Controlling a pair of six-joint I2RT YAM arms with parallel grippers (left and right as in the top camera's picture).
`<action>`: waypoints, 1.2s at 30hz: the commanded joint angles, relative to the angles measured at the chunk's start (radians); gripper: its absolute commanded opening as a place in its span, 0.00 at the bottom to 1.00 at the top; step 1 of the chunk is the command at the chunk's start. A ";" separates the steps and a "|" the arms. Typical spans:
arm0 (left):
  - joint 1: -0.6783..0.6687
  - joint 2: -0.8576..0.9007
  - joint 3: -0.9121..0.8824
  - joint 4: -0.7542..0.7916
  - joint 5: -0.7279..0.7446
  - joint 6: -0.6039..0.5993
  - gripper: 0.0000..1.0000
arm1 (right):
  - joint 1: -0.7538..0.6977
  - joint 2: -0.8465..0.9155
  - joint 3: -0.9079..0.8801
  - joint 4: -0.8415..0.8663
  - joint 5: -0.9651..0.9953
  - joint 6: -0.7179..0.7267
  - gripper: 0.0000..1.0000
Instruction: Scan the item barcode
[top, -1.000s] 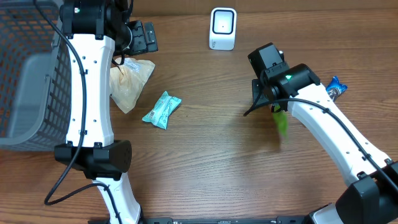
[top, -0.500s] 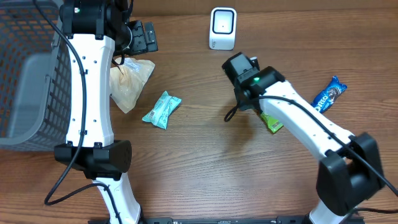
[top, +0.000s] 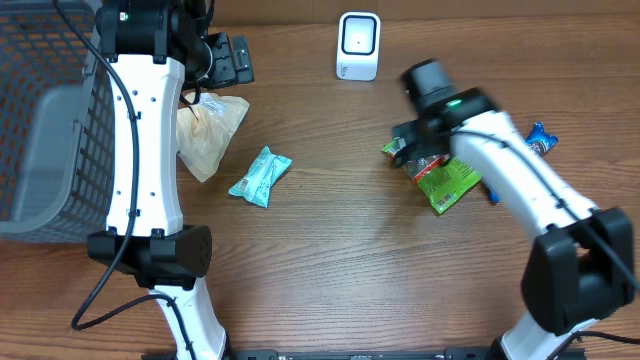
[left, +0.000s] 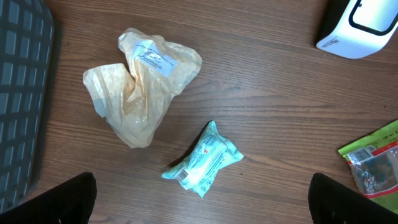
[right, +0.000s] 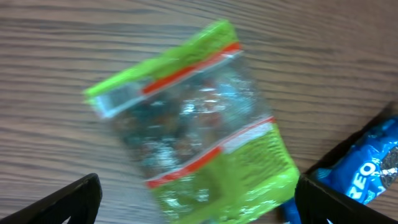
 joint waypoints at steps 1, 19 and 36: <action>-0.001 -0.015 -0.006 0.001 0.002 0.004 1.00 | -0.135 0.015 0.024 0.007 -0.231 -0.188 1.00; -0.001 -0.015 -0.006 0.001 0.002 0.004 1.00 | -0.370 0.236 0.011 0.140 -0.589 -0.630 0.98; -0.001 -0.015 -0.006 0.001 0.002 0.004 1.00 | -0.368 0.328 0.006 0.044 -0.819 -0.635 0.56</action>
